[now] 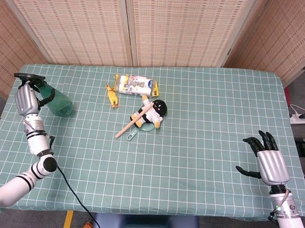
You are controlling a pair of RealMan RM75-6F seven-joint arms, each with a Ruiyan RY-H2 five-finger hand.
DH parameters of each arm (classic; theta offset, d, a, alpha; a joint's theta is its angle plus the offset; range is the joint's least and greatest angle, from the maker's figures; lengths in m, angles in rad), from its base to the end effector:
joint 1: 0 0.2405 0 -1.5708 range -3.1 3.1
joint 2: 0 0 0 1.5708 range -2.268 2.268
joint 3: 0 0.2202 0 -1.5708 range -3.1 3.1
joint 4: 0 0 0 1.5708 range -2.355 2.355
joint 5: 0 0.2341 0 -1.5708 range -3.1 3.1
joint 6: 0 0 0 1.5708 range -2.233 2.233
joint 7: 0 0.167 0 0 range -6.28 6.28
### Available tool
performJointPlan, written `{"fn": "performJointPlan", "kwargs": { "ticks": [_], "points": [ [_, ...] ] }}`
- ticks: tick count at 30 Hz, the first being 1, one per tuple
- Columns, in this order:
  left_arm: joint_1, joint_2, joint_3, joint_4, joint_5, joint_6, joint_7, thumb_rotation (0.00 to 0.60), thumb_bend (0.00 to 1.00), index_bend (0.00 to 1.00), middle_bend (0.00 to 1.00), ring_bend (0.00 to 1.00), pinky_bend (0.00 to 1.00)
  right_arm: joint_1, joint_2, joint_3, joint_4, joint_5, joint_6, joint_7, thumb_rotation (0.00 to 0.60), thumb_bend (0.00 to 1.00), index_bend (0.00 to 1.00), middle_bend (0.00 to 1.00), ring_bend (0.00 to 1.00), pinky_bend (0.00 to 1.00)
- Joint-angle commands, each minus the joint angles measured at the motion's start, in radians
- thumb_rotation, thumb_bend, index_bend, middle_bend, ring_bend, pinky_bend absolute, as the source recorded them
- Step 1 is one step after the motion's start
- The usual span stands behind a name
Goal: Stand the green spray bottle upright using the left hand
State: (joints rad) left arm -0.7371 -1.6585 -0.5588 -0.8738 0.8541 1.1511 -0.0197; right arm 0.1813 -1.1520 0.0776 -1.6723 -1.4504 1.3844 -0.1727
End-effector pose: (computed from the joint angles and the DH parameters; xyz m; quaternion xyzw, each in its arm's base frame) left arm -0.2317 0.4619 0.1169 -0.3539 -0.4403 -0.5219 0.6391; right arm -0.2593 -0.2336 0.0966 0.6329 -0.3664 0.3659 0.5756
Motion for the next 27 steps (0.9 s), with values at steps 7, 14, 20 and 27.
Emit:
{"fn": "performJointPlan", "kwargs": {
  "ticks": [7, 14, 20, 27],
  "points": [
    [0.003, -0.05, 0.036, 0.04, 0.045, 0.014, -0.036, 0.6, 0.39, 0.45, 0.73, 0.49, 0.22, 0.0, 0.003, -0.001, 0.006, -0.008, 0.0, 0.02, 0.6, 0.0, 0.24, 0.22, 0.0, 0.01],
    [0.013, -0.042, 0.029, 0.007, 0.015, -0.024, -0.009, 0.6, 0.35, 0.43, 0.71, 0.48, 0.22, 0.001, 0.005, -0.002, 0.008, -0.011, -0.002, 0.027, 0.6, 0.0, 0.24, 0.22, 0.0, 0.01],
    [0.02, -0.034, 0.023, -0.014, 0.001, -0.043, -0.003, 0.6, 0.33, 0.38, 0.66, 0.46, 0.2, 0.002, 0.004, -0.002, 0.007, -0.01, -0.004, 0.026, 0.6, 0.0, 0.24, 0.22, 0.0, 0.01],
    [0.032, -0.014, 0.024, -0.048, -0.008, -0.067, 0.001, 0.6, 0.3, 0.26, 0.55, 0.41, 0.16, 0.002, 0.005, -0.002, 0.006, -0.01, -0.004, 0.026, 0.6, 0.0, 0.24, 0.22, 0.0, 0.01]
  ]
}}
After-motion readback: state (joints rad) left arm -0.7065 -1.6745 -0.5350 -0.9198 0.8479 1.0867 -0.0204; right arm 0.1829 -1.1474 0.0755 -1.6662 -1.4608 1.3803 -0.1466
